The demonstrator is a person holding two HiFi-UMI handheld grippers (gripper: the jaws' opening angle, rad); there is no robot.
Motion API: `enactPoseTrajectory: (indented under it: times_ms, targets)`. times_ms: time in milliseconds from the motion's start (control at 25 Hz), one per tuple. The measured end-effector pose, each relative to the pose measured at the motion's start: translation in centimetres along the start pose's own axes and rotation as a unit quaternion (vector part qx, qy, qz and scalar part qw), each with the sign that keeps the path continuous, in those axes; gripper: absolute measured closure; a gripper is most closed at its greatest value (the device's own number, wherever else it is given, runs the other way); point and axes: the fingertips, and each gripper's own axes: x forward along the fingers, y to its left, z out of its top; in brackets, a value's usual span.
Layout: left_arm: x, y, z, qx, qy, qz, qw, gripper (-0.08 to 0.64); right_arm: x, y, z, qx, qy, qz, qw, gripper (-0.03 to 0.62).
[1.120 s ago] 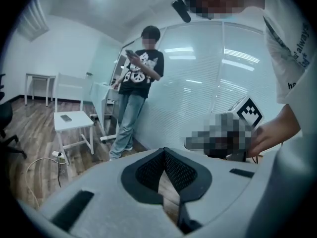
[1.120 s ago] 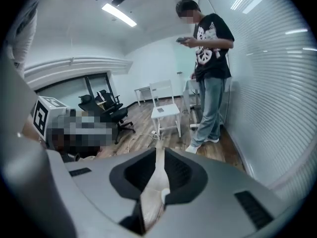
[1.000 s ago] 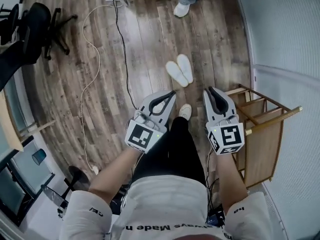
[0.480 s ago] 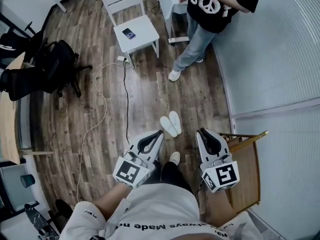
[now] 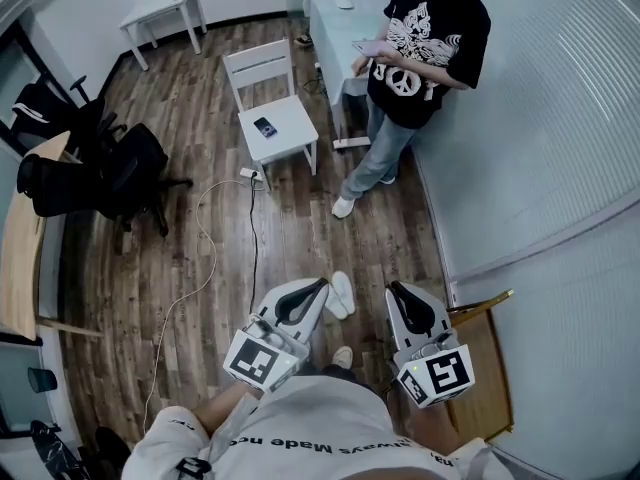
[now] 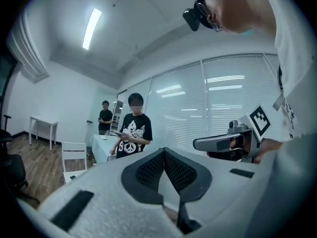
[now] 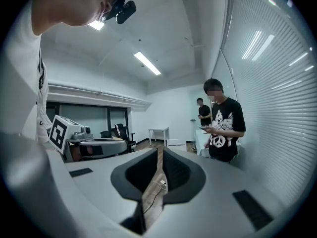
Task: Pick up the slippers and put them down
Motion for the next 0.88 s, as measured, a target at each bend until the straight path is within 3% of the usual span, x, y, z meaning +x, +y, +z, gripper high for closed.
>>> enactPoseTrajectory:
  times_ms: [280, 880]
  targets:
    - [-2.1, -0.4, 3.9, 0.003, -0.023, -0.010, 0.9997, 0.549, -0.6, 2.4, 4.4, -0.027, -0.015, 0.005, 1.000, 0.555]
    - [-2.2, 0.0, 4.8, 0.009, -0.036, -0.015, 0.9992, 0.549, 0.0, 2.6, 4.5, -0.032, -0.019, 0.002, 0.999, 0.555]
